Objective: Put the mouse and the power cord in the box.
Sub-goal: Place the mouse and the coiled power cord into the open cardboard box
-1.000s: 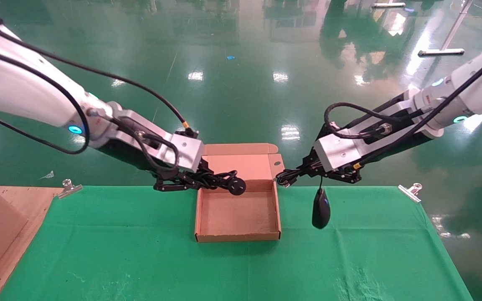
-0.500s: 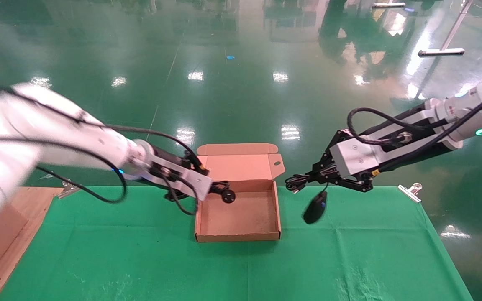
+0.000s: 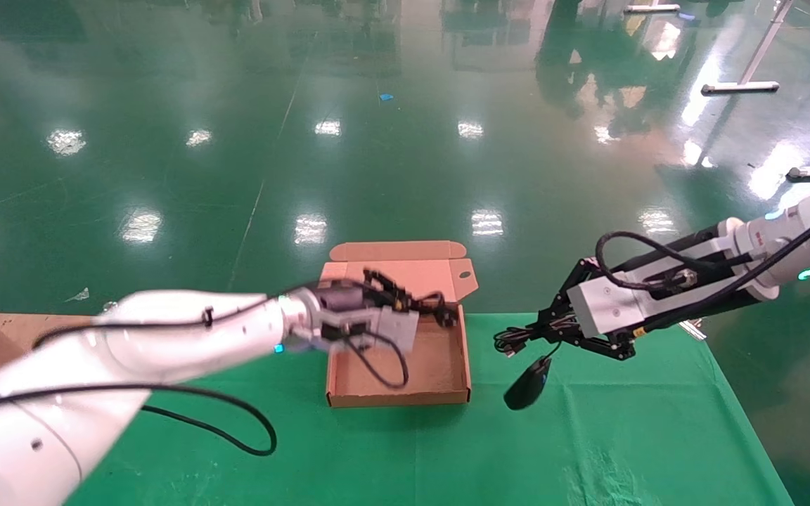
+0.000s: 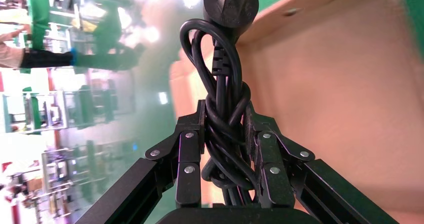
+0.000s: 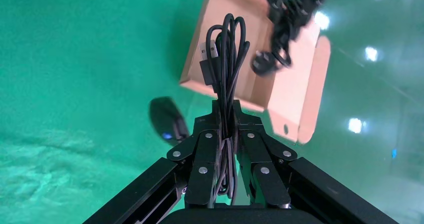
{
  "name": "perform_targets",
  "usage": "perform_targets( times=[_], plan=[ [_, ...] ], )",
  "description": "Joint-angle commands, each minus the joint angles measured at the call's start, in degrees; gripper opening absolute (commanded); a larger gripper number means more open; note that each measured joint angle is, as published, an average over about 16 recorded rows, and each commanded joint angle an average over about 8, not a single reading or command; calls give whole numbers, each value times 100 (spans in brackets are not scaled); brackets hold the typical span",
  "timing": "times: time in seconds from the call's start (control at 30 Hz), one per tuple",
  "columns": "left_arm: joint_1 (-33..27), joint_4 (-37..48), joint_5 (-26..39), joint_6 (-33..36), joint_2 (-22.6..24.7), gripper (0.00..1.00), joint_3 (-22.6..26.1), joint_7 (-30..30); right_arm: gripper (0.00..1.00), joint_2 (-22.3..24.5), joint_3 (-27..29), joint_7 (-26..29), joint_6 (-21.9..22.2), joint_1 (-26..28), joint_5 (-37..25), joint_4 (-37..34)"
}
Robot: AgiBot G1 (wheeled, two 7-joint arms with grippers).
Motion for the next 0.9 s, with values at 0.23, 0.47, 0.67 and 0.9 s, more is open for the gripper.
perform_targets(
  times=[0.23,0.47,0.67,0.9],
  plan=[
    [168,-26,-611,-154,-20,54,200,-39,0,38,-14,-50,204,-176,-22,-49],
    [103,48,-920,-145,-22,100,386,46,0,-13,-16,-25,214,-234,-24,-64],
    [73,89,-1135,-179,-22,100,541,126,0,-59,-18,8,112,-204,-26,-59],
    [42,123,-1360,-218,-23,100,712,201,0,-103,-34,61,-30,-90,-49,-36]
  ],
)
